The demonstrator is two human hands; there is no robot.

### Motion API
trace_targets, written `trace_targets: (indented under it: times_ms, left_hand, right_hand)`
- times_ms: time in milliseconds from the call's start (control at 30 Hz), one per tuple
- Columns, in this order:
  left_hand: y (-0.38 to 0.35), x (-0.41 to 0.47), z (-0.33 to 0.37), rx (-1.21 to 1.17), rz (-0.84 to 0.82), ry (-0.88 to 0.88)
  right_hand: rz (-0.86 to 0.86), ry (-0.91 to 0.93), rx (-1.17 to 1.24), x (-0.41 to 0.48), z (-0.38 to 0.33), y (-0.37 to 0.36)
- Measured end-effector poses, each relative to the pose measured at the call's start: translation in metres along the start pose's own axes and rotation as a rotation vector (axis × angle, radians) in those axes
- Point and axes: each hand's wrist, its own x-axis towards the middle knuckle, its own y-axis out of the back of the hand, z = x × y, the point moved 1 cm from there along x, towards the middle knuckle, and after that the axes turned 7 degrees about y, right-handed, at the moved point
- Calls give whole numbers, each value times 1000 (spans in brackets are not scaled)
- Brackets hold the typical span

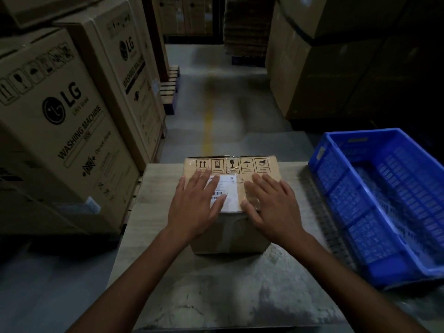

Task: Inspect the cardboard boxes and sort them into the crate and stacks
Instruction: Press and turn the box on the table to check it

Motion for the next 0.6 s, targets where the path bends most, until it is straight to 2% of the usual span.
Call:
trace_targets:
  times_ms: [133, 233, 333, 400, 600]
  left_hand:
    - [6, 4, 0, 0, 21, -37]
    - [16, 22, 0, -29, 6, -81]
    - [13, 28, 2, -31, -101, -66]
    - [7, 25, 2, 13, -147, -60]
    - [9, 31, 0, -8, -130, -51]
  right_hand:
    - [-51, 48, -32, 6, 1, 16]
    - [-96, 16, -10, 22, 6, 25]
    - [-166, 0, -55, 31, 3, 13]
    - [-178, 3, -67, 29, 6, 6]
    - [-176, 1, -27, 30, 15, 8]
